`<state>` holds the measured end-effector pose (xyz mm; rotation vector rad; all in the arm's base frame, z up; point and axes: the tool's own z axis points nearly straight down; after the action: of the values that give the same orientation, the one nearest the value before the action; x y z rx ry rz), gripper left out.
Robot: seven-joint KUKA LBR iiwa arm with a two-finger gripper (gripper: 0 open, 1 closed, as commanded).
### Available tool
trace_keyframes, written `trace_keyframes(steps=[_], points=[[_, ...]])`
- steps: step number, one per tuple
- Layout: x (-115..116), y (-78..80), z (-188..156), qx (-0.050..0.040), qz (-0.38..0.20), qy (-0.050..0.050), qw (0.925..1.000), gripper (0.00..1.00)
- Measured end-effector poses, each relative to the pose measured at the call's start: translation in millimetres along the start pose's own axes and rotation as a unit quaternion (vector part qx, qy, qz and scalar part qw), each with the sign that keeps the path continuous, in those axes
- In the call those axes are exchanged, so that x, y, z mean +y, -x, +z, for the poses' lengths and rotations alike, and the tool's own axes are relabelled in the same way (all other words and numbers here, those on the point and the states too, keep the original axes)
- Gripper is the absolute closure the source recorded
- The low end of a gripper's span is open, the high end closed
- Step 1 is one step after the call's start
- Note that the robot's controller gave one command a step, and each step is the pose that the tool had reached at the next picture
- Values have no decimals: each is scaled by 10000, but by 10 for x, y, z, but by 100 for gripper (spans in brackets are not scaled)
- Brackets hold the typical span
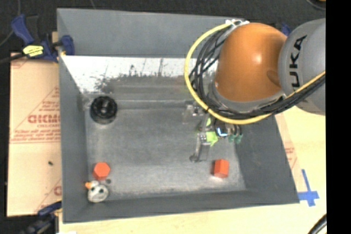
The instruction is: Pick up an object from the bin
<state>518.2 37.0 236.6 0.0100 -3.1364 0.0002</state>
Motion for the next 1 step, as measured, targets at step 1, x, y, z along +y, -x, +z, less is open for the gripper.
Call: trace_keyframes(steps=[1], points=[[-2, 6, -42, -34, 8, 3, 10000, 0]])
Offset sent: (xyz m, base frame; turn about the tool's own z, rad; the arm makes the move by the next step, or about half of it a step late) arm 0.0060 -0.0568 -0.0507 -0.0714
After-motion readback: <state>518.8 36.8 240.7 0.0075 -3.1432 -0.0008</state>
